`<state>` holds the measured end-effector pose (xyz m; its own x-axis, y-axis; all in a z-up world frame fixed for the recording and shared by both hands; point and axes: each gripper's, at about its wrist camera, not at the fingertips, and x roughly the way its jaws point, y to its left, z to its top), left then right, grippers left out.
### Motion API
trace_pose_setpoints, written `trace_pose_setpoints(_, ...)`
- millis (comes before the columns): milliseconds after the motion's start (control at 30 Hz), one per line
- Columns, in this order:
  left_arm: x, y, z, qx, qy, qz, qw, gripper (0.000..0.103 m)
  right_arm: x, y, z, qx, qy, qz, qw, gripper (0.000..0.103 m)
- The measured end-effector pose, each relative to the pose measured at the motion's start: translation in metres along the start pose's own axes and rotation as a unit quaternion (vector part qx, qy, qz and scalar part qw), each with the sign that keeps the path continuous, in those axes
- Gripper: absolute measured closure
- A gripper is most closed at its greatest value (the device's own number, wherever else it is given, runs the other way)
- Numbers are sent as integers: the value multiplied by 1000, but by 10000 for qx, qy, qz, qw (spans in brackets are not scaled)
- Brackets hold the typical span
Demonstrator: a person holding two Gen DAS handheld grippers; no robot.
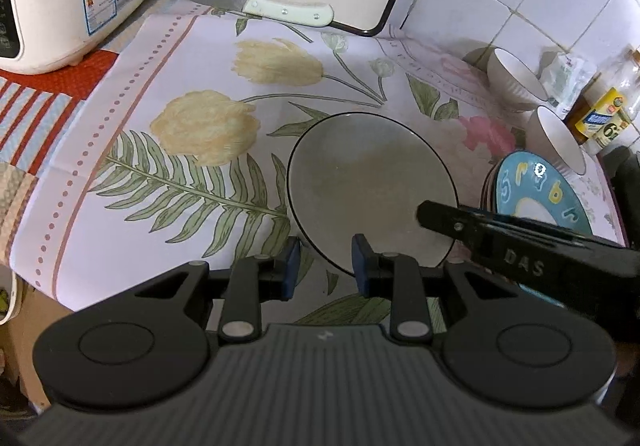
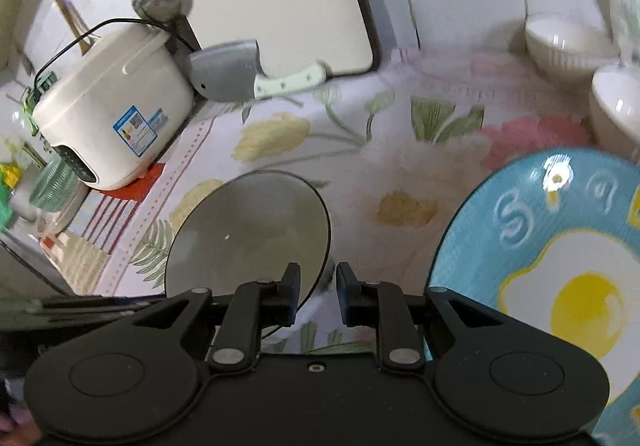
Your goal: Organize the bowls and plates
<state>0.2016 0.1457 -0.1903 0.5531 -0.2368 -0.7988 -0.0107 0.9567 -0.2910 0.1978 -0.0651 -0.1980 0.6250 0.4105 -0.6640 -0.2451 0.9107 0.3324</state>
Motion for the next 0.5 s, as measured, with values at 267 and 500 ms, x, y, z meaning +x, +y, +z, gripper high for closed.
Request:
trace_pose_setpoints(267,-19,-14,1,309,80,347,9989,50,-52,2,-1,-850,-390,80,9956,67)
trace_pose_setpoints(500,-59,-45,-3,611,-23,295,9977,42,-113,-27,-2,-804,-800,-1,9935,58)
